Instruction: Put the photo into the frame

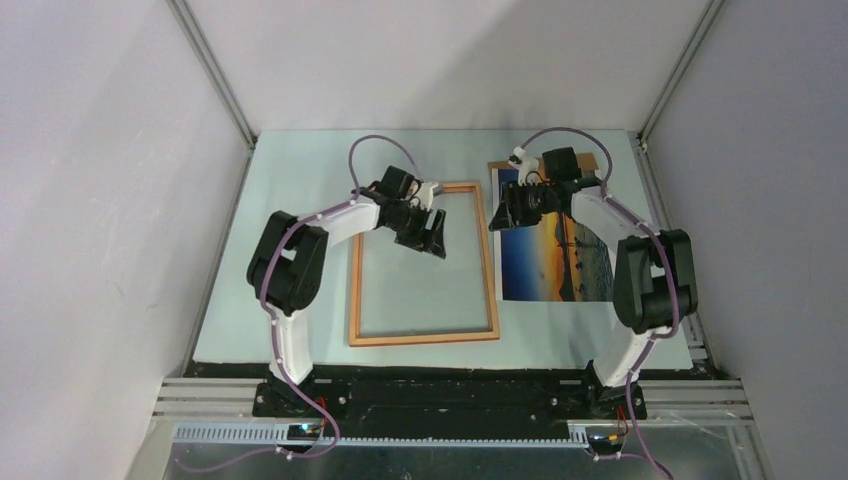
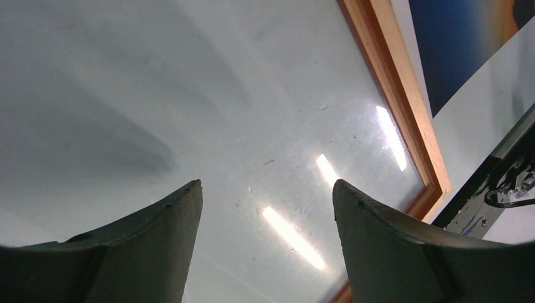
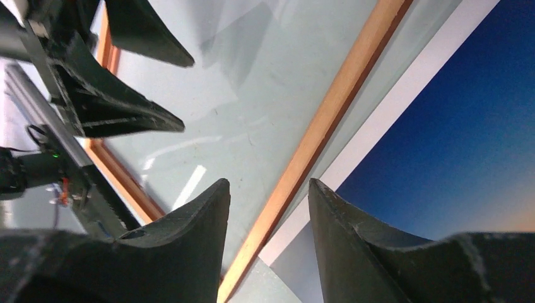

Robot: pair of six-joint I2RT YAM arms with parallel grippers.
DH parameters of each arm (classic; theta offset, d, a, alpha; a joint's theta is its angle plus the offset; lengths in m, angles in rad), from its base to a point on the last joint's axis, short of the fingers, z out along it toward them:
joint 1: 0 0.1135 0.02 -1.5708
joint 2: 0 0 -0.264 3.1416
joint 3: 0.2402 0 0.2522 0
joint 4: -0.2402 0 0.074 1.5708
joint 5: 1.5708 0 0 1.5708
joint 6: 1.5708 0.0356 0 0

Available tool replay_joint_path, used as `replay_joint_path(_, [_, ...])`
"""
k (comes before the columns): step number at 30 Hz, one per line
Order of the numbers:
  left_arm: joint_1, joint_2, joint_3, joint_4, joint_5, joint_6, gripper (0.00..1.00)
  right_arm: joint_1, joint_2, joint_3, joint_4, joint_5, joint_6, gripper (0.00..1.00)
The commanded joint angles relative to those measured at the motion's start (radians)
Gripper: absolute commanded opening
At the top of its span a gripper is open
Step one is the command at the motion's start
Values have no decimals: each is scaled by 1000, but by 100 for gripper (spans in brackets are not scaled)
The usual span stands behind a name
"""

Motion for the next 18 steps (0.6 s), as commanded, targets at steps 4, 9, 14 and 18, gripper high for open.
replay_joint_path(4, [35,-173,-16,6,-112,48,93,50,-132,-58,-22,173,-160,54])
replay_joint_path(9, [113,-257,-46,-9,-211,75,100,51,-144,-81,-30,234,-180,54])
replay_joint_path(14, [202,-284,-51,-106,-339,102,100,50,-166,-117,-5,293,-187,54])
replay_joint_path(18, [257,-264,-75,-137,-433,97,100,50,-167,-127,14,288,-178,54])
